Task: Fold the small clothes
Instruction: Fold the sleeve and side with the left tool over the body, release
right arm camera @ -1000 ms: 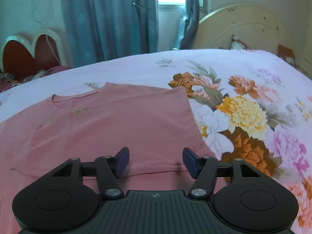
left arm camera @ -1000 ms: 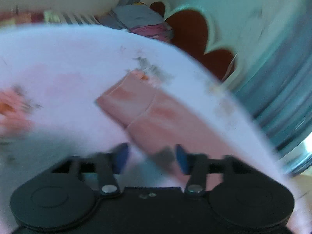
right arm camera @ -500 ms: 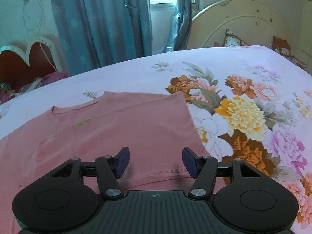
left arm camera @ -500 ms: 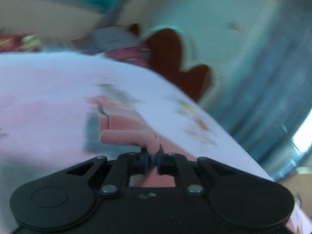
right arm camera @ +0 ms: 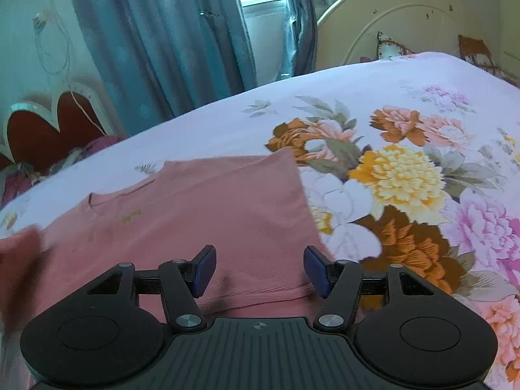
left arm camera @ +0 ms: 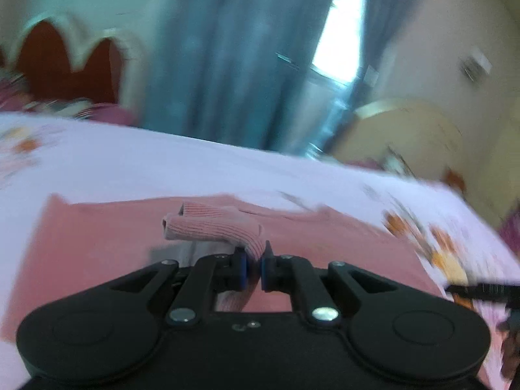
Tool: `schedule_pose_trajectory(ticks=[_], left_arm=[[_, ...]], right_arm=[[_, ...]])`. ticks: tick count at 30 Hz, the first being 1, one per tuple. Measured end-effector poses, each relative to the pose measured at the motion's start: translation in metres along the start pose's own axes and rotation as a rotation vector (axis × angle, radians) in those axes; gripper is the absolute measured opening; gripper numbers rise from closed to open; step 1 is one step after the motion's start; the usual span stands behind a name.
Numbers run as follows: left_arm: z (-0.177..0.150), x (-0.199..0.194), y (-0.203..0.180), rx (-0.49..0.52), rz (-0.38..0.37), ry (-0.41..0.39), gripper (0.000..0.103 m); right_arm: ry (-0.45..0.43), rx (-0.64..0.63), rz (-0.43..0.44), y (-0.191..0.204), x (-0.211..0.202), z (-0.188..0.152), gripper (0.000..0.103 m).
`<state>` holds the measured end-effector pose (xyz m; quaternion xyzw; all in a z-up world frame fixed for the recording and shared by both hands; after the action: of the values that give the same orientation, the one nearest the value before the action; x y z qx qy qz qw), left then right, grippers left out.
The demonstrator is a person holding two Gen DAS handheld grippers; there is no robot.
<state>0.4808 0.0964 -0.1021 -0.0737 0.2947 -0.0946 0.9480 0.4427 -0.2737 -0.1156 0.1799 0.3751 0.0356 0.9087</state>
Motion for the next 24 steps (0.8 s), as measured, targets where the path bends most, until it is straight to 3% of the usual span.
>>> schedule_pose_trajectory(ticks=[4, 6, 7, 8, 9, 12, 14, 16, 18, 20, 24], left_arm=[[-0.014, 0.042, -0.062, 0.088, -0.045, 0.092, 0.007], [-0.024, 0.07, -0.086, 0.115, -0.09, 0.192, 0.015], [-0.035, 0.077, -0.1, 0.143, -0.11, 0.251, 0.036], [-0.044, 0.086, -0.116, 0.185, -0.13, 0.294, 0.068], [-0.051, 0.086, -0.125, 0.223, -0.151, 0.293, 0.079], [-0.065, 0.062, -0.127, 0.233, -0.16, 0.234, 0.072], [-0.064, 0.045, -0.102, 0.142, -0.158, 0.207, 0.064], [-0.059, 0.025, -0.071, 0.069, -0.118, 0.172, 0.063], [-0.06, -0.003, -0.028, 0.03, -0.03, 0.13, 0.06], [-0.064, -0.028, 0.018, -0.002, 0.076, 0.11, 0.049], [-0.078, -0.057, 0.095, -0.052, 0.258, 0.149, 0.042]], right_arm=[[-0.004, 0.04, 0.017, -0.027, -0.01, 0.003, 0.06], [0.003, 0.059, 0.043, -0.038, -0.013, 0.003, 0.06], [0.006, 0.067, 0.056, -0.043, -0.014, 0.003, 0.061], [0.007, 0.079, 0.065, -0.047, -0.016, 0.002, 0.061], [0.007, 0.092, 0.078, -0.05, -0.017, 0.002, 0.061], [0.011, 0.102, 0.11, -0.049, -0.017, 0.002, 0.061], [0.013, 0.095, 0.141, -0.041, -0.015, 0.002, 0.061], [0.024, 0.077, 0.179, -0.029, -0.011, 0.001, 0.061], [0.04, 0.052, 0.204, -0.014, -0.004, -0.002, 0.062], [0.064, 0.042, 0.235, -0.001, 0.005, -0.006, 0.073], [0.126, 0.059, 0.291, 0.02, 0.028, -0.012, 0.074]])
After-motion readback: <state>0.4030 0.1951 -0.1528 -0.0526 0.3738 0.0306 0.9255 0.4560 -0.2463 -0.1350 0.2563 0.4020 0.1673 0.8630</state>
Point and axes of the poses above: each gripper's, at about its wrist camera, not at the fingertips, and x roughly the way its jaws point, y to its left, z to its top, the point moved 1 cm from there along x, roughly the way its jaws point, and after that the axes turned 2 degrees about z, right-handed, at the moved point
